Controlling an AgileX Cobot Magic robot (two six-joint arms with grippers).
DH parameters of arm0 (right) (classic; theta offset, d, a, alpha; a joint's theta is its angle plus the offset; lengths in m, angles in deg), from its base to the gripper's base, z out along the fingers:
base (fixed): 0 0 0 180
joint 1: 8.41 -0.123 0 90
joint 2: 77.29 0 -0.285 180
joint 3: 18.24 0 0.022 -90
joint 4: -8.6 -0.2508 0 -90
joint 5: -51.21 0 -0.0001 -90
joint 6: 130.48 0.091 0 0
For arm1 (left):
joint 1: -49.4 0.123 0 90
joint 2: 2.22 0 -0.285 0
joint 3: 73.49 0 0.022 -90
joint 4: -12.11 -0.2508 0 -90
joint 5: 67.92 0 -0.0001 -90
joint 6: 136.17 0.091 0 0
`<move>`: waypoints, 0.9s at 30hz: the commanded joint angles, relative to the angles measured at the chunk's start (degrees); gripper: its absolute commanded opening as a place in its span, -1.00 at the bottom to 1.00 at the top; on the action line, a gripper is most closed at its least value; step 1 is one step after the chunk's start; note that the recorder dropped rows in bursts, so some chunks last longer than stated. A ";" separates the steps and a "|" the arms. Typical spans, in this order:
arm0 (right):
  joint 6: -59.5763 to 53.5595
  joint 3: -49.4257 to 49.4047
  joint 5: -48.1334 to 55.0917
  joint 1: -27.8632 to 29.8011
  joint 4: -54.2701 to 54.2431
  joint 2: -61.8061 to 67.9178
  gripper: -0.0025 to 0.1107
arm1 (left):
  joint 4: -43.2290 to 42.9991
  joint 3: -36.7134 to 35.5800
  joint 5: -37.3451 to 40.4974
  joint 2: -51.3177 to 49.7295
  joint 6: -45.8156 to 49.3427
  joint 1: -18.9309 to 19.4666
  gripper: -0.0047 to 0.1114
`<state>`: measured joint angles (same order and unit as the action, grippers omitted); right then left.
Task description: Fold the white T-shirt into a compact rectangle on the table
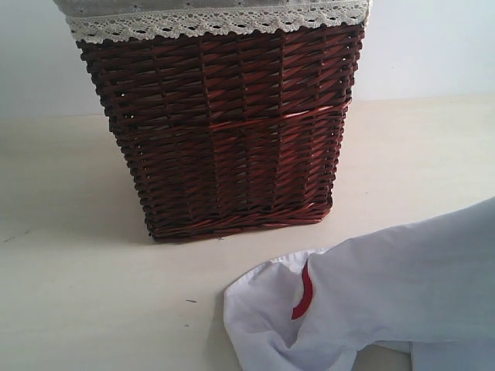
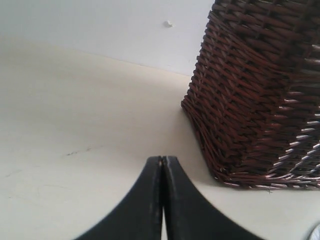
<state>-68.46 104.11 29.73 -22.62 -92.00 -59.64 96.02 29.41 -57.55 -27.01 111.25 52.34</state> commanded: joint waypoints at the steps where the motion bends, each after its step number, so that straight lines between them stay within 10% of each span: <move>1: 1.23 -0.76 0.23 0.22 0.66 -0.42 -0.96 | 0.25 -0.11 0.61 0.42 -0.36 -0.20 -0.92; 27: 1.28 -1.48 12.46 1.57 0.66 21.20 -0.96 | 0.25 -0.11 0.36 0.42 -0.24 -0.20 -0.92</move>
<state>-67.29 100.94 38.29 -21.31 -91.89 -44.75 96.13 29.41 -57.45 -27.01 111.25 52.34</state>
